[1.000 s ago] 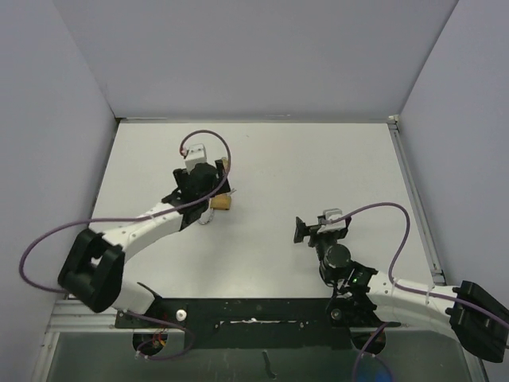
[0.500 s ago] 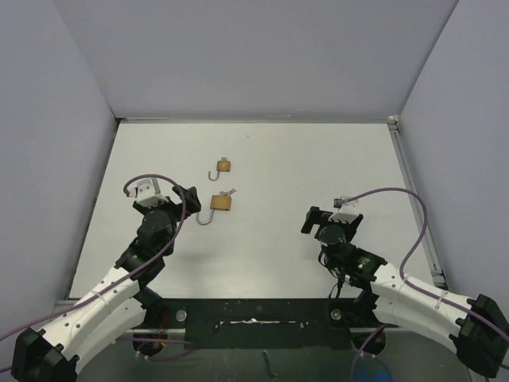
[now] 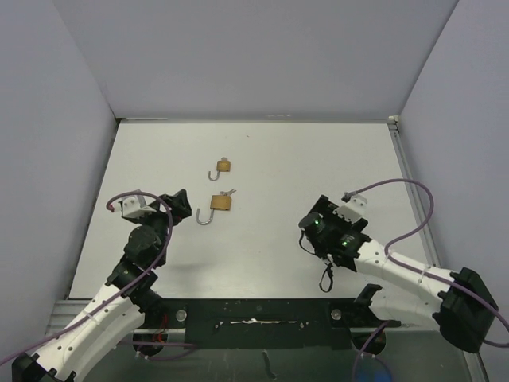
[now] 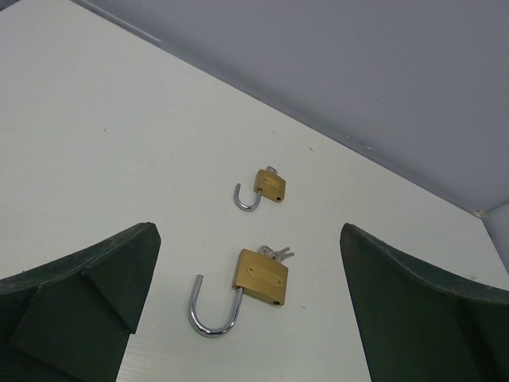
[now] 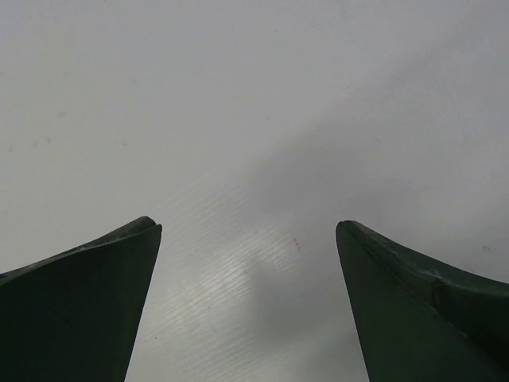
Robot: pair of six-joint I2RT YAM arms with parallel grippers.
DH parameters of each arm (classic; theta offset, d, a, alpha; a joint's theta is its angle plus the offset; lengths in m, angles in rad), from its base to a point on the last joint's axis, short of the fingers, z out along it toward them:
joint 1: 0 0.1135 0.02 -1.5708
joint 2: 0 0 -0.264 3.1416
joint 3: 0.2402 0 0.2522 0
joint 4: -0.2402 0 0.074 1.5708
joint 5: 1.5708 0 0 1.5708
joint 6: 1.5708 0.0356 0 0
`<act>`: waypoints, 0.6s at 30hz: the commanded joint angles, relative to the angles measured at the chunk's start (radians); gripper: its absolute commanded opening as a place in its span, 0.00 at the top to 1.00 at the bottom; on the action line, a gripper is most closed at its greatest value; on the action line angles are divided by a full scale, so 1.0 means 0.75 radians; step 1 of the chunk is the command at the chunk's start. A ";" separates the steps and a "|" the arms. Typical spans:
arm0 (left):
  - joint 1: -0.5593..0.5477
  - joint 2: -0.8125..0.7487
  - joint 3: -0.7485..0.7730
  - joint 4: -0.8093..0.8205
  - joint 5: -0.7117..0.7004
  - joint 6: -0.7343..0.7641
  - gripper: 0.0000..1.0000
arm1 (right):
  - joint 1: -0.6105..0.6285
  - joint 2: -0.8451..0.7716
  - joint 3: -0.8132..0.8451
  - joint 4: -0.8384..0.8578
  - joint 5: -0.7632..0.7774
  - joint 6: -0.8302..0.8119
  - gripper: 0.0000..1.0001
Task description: Unlock with the key
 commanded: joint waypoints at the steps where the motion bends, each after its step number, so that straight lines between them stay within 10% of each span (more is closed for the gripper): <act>1: 0.007 -0.028 -0.005 0.068 -0.025 0.026 0.02 | -0.001 0.225 0.202 -0.454 0.193 0.489 0.02; 12: 0.006 -0.040 0.005 0.055 -0.026 0.032 0.02 | 0.160 0.836 0.631 -1.381 0.319 1.296 0.02; 18: 0.007 -0.066 0.013 0.023 -0.031 0.035 0.02 | 0.204 0.869 0.654 -1.369 0.312 1.316 0.02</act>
